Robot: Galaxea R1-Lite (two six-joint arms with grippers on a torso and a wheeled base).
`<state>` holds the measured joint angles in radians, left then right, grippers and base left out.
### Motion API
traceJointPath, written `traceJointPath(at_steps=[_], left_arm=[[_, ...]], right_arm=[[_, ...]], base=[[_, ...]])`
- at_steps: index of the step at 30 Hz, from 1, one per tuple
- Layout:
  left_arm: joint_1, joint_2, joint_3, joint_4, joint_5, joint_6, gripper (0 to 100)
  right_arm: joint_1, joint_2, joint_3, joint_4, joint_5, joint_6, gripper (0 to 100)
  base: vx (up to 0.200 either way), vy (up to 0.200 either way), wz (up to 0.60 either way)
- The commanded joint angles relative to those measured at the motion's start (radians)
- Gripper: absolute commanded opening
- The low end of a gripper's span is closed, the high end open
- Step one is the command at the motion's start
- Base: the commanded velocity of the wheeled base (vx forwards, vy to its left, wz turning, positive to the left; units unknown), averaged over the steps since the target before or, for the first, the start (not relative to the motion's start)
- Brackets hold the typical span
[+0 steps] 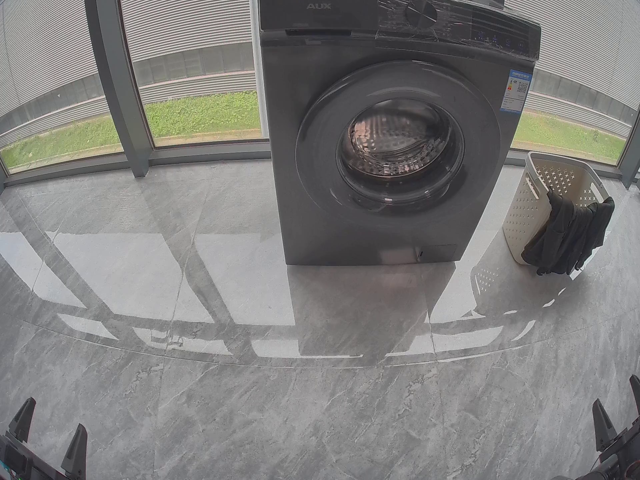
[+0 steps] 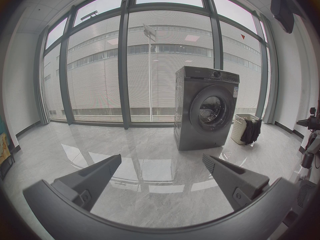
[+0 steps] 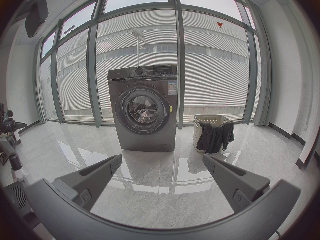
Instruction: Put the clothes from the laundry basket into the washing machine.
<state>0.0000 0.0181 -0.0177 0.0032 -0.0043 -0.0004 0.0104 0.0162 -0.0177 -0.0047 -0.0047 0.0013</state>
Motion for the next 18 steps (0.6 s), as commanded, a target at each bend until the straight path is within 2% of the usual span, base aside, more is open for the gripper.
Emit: traceJointPath(at_steps=[1, 18], left_arm=[[0.000, -0.017, 0.018, 0.000, 0.000, 0.000, 100], [0.000, -0.017, 0.018, 0.000, 0.000, 0.000, 100]], right_arm=[[0.000, -0.005, 0.018, -0.001, 0.000, 0.000, 100], [0.000, -0.005, 0.018, 0.000, 0.002, 0.000, 100]], base=[[0.000, 0.000, 0.00], [0.000, 0.000, 0.00]])
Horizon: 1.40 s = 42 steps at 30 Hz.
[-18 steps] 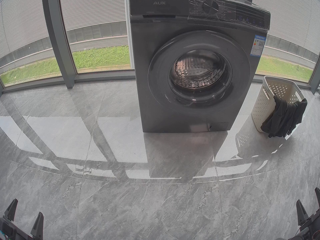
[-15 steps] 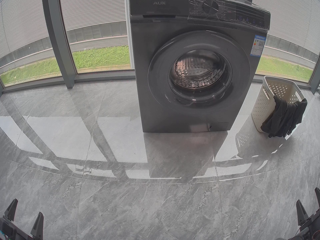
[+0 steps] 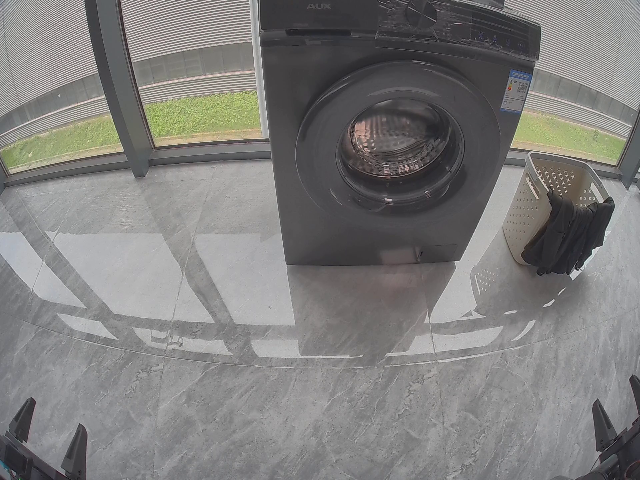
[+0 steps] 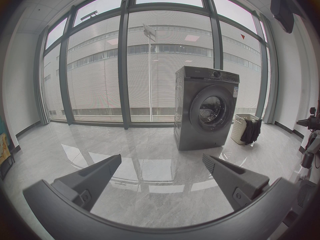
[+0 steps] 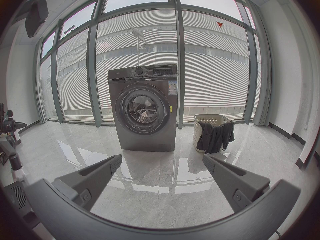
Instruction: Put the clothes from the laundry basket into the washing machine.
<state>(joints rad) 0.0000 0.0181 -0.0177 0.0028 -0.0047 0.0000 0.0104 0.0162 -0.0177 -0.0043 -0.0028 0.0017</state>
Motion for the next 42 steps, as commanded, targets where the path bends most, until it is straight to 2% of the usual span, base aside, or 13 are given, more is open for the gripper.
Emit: traceJointPath(at_steps=[1, 9, 33, 39, 42], left_arm=[[0.000, -0.017, 0.018, 0.000, 0.000, 0.000, 100], [-0.002, -0.015, 0.018, 0.000, 0.000, -0.003, 100], [0.000, -0.017, 0.018, 0.000, 0.000, 0.000, 100], [0.000, -0.017, 0.018, 0.000, 0.000, -0.002, 100], [0.000, -0.017, 0.018, 0.000, 0.000, -0.002, 100]], right_arm=[[0.000, -0.005, 0.018, 0.000, 0.000, 0.000, 100], [0.000, -0.005, 0.018, 0.000, 0.000, 0.000, 100], [0.000, -0.005, 0.018, 0.000, -0.002, 0.000, 100], [0.000, -0.005, 0.018, 0.000, -0.002, 0.000, 100], [0.000, -0.005, 0.018, 0.000, -0.002, 0.000, 100]], base=[[0.000, 0.000, 0.00], [0.000, 0.000, 0.00], [0.200, 0.000, 0.00], [0.000, 0.000, 0.00], [0.000, -0.200, 0.00]])
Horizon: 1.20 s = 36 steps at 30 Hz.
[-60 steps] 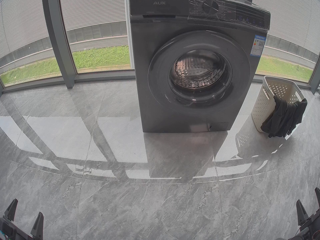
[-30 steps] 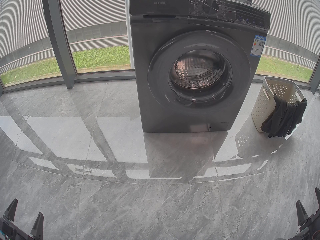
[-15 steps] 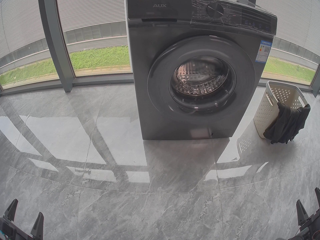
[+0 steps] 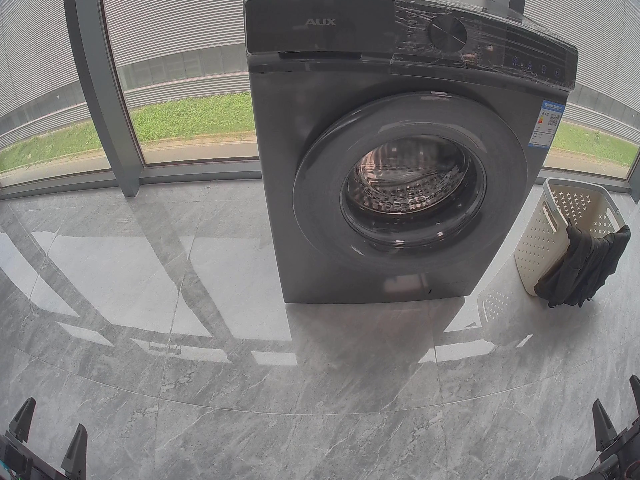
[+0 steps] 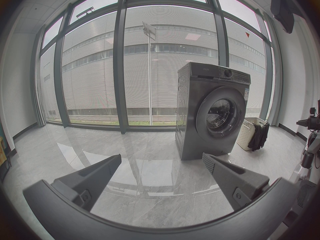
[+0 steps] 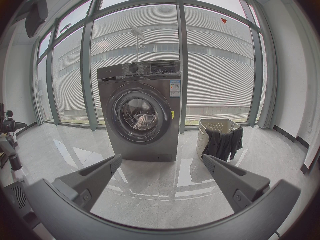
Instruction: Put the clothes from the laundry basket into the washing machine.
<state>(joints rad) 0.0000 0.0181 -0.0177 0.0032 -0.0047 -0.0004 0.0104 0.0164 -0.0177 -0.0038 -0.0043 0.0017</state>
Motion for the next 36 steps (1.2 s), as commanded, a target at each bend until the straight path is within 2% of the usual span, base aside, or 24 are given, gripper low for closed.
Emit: traceJointPath(at_steps=[1, 36], left_arm=[[0.000, -0.017, 0.018, 0.000, 0.000, -0.001, 100], [0.000, -0.017, 0.018, 0.000, 0.000, -0.001, 100]], right_arm=[[0.000, -0.006, 0.018, -0.001, 0.001, 0.000, 100], [0.000, -0.007, 0.018, -0.001, 0.001, 0.000, 100]], base=[[0.000, -0.200, 0.00], [0.000, -0.200, 0.00]])
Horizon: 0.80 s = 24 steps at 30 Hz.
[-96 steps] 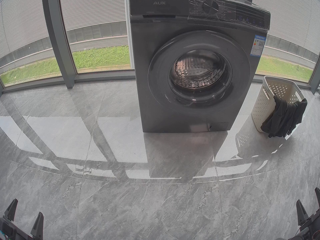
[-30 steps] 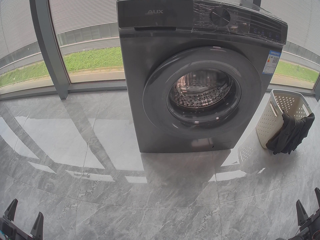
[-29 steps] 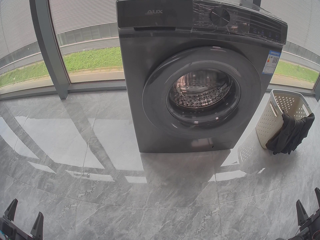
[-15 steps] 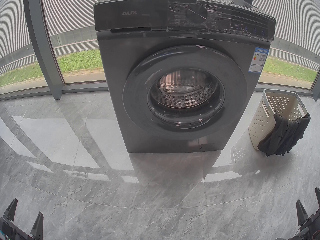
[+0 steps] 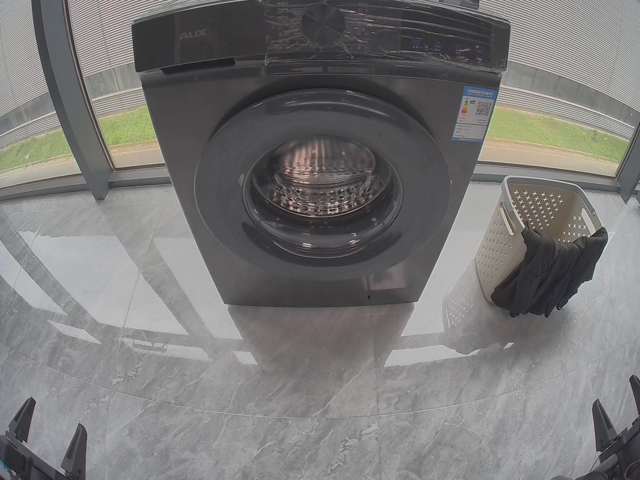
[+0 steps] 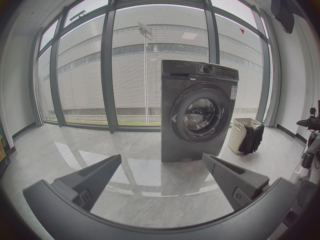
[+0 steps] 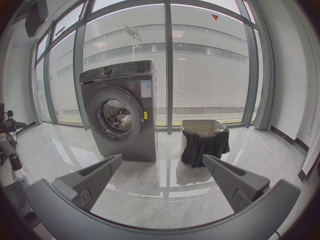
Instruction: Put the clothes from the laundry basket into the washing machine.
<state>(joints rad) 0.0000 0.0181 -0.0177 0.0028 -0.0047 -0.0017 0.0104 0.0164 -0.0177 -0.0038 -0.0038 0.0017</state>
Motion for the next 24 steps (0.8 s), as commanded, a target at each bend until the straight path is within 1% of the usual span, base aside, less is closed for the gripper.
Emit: traceJointPath(at_steps=[1, 9, 24], left_arm=[[0.000, -0.017, 0.018, 0.000, 0.000, 0.000, 100], [0.000, -0.017, 0.018, 0.000, 0.000, 0.000, 100], [0.000, -0.017, 0.018, 0.000, 0.002, -0.001, 100]], right_arm=[[0.000, -0.006, 0.018, -0.001, 0.001, 0.000, 100], [0.000, -0.006, 0.018, -0.001, -0.001, 0.000, 100], [0.000, -0.006, 0.018, -0.001, -0.001, 0.000, 100]], base=[[0.000, 0.000, 0.00], [0.000, 0.000, 0.00], [0.200, 0.000, 0.00]])
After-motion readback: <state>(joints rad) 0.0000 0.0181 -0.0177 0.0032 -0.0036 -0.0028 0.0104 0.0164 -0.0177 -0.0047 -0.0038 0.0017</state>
